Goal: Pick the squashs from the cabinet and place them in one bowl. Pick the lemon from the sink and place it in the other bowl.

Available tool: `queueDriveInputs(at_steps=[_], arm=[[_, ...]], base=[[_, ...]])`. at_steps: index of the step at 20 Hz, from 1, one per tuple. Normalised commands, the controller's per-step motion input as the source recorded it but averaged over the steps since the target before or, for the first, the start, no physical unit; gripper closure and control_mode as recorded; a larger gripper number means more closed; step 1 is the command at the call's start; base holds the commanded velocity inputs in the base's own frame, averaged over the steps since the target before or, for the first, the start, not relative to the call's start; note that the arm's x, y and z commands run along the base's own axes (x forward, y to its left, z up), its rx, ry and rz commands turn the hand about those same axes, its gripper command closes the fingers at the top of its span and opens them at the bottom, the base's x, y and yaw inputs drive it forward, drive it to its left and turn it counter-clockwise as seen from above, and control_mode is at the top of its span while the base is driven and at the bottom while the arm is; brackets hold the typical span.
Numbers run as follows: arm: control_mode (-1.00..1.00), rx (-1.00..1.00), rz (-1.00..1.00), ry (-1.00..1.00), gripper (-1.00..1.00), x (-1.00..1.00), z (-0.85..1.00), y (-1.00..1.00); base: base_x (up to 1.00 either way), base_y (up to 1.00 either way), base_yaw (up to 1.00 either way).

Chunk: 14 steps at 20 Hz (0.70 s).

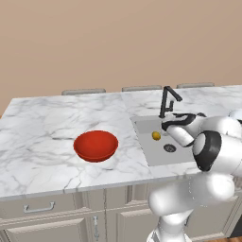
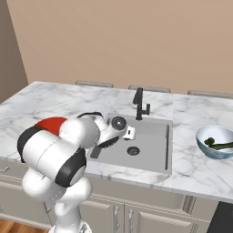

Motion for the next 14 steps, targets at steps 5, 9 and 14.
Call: queueDriveInputs(at_steps=[5, 9, 14], arm=[[-1.00, 0.08, 0.03, 0.00, -1.00, 0.29, -0.26, -0.08], [-1.00, 0.03, 0.03, 0.00, -1.00, 0.30, -0.37, -0.07], [-1.00, 0.00, 0.03, 0.00, -1.00, 0.23, -0.28, -0.03]], base=[[0.00, 0.00, 0.00], [0.00, 0.00, 0.00], [0.00, 0.00, 0.00]])
